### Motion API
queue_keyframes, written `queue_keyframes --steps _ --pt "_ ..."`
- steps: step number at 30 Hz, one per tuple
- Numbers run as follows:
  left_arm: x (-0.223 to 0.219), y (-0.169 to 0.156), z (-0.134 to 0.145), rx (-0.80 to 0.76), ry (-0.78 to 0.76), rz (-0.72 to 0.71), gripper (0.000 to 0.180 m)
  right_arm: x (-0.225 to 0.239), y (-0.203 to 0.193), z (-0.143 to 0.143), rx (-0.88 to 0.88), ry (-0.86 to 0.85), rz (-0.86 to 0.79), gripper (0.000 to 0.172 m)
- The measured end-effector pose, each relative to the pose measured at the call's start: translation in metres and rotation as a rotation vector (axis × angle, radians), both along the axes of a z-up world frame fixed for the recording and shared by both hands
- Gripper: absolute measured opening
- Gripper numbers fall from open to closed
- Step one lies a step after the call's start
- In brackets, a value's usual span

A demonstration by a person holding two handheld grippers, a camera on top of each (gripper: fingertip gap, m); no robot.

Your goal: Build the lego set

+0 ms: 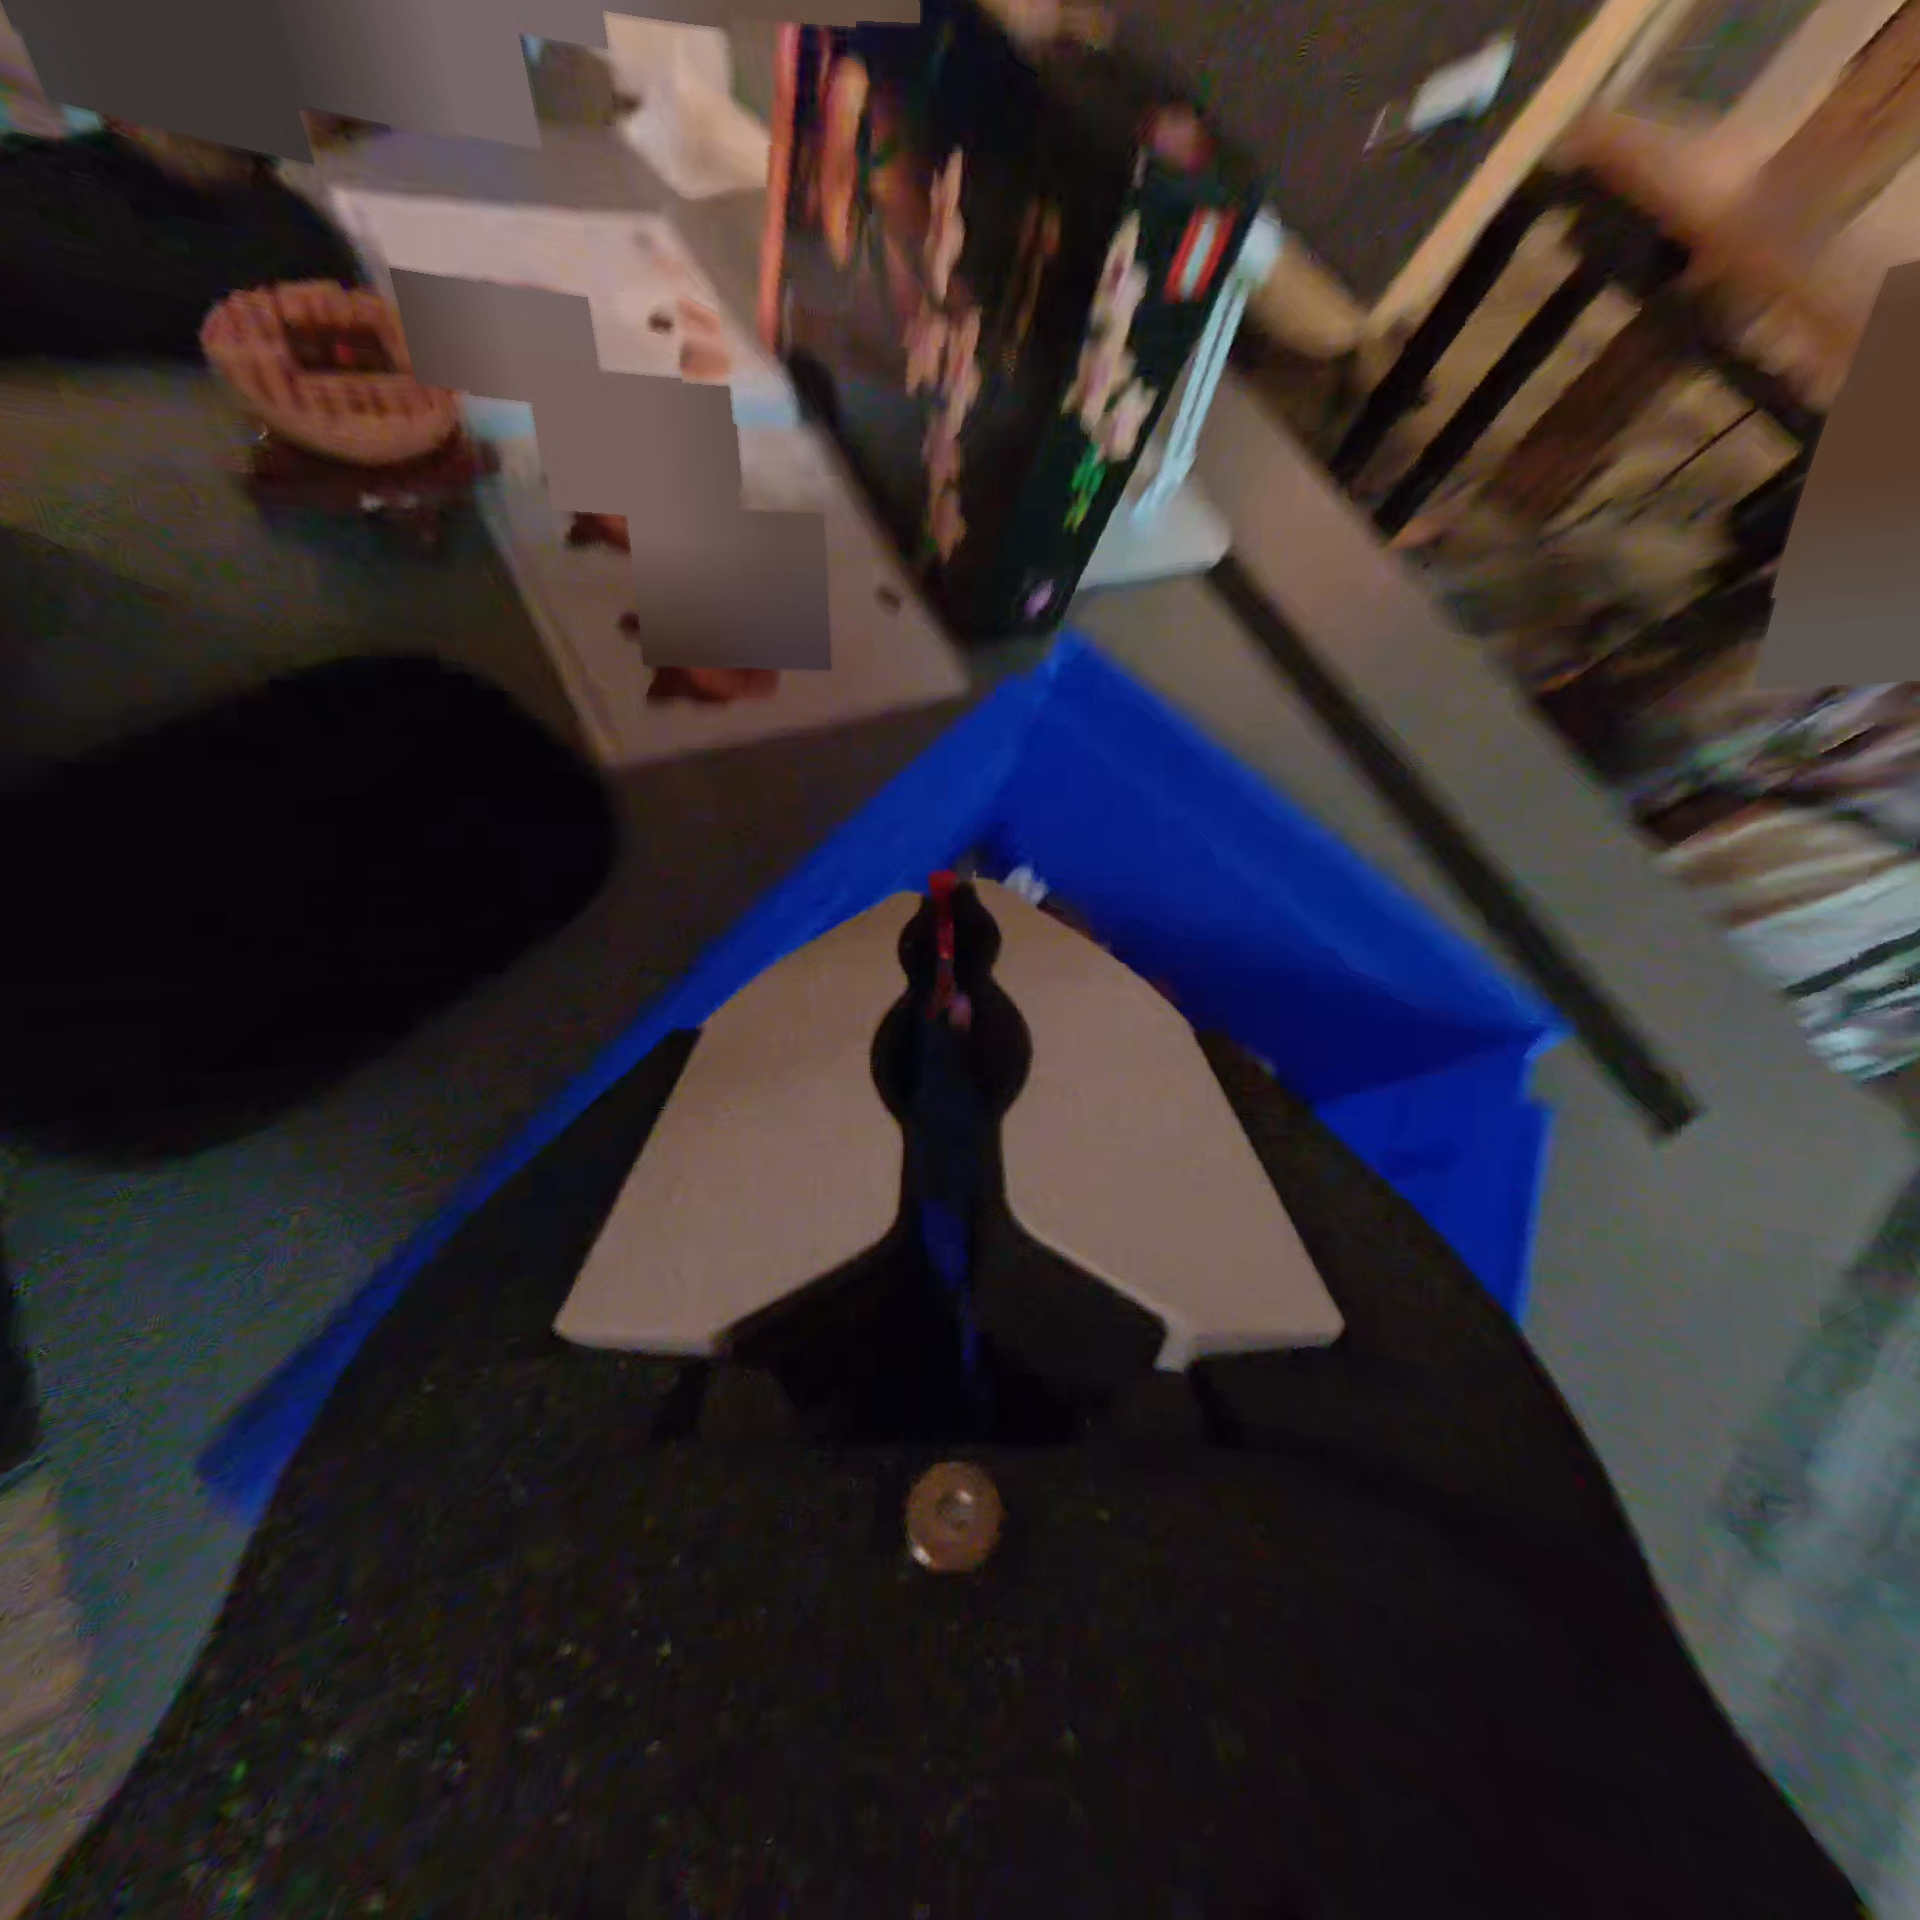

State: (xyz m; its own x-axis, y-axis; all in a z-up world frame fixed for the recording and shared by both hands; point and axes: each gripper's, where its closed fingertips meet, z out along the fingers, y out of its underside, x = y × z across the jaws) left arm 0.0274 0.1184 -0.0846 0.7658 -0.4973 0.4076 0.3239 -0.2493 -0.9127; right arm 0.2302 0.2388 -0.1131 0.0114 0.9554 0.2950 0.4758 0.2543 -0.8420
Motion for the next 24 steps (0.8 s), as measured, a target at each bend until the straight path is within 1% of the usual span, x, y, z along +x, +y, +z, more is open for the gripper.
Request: queue_keyframes --steps 1,3,7,8,10,12,14,19,22,24 --pt "0.018 0.006 0.005 0.008 -0.010 -0.063 0.027 -0.008 -0.007 0.011 0.077 0.024 -0.013 0.002" --pt "0.054 0.019 0.009 0.004 0.038 -0.154 0.027 -0.024 -0.026 0.027 0.209 0.041 -0.006 0.002" --pt "0.109 0.032 0.007 -0.035 0.081 -0.297 0.024 -0.046 -0.059 0.045 0.435 0.021 0.005 0.001" --pt "0.116 0.034 0.004 -0.047 0.080 -0.319 0.024 -0.049 -0.067 0.048 0.483 0.015 0.016 0.002" --pt "0.130 0.027 0.009 -0.055 0.006 -0.398 0.025 -0.055 -0.082 0.052 0.543 -0.002 0.043 0.002" --pt "0.134 0.023 0.016 -0.061 -0.086 -0.443 0.028 -0.058 -0.093 0.053 0.593 -0.022 0.055 0.002" --pt "0.136 0.017 0.022 -0.056 -0.125 -0.471 0.027 -0.061 -0.100 0.055 0.634 -0.043 0.057 0.002" --pt "0.140 0.006 0.031 -0.010 -0.111 -0.473 0.022 -0.069 -0.115 0.060 0.677 -0.040 0.083 0.002" --pt "0.140 0.003 0.035 0.006 -0.113 -0.472 0.010 -0.070 -0.117 0.062 0.698 -0.049 0.079 0.002" --pt "0.138 0.001 0.035 0.020 -0.103 -0.465 0.007 -0.071 -0.120 0.064 0.703 -0.043 0.086 0.002"
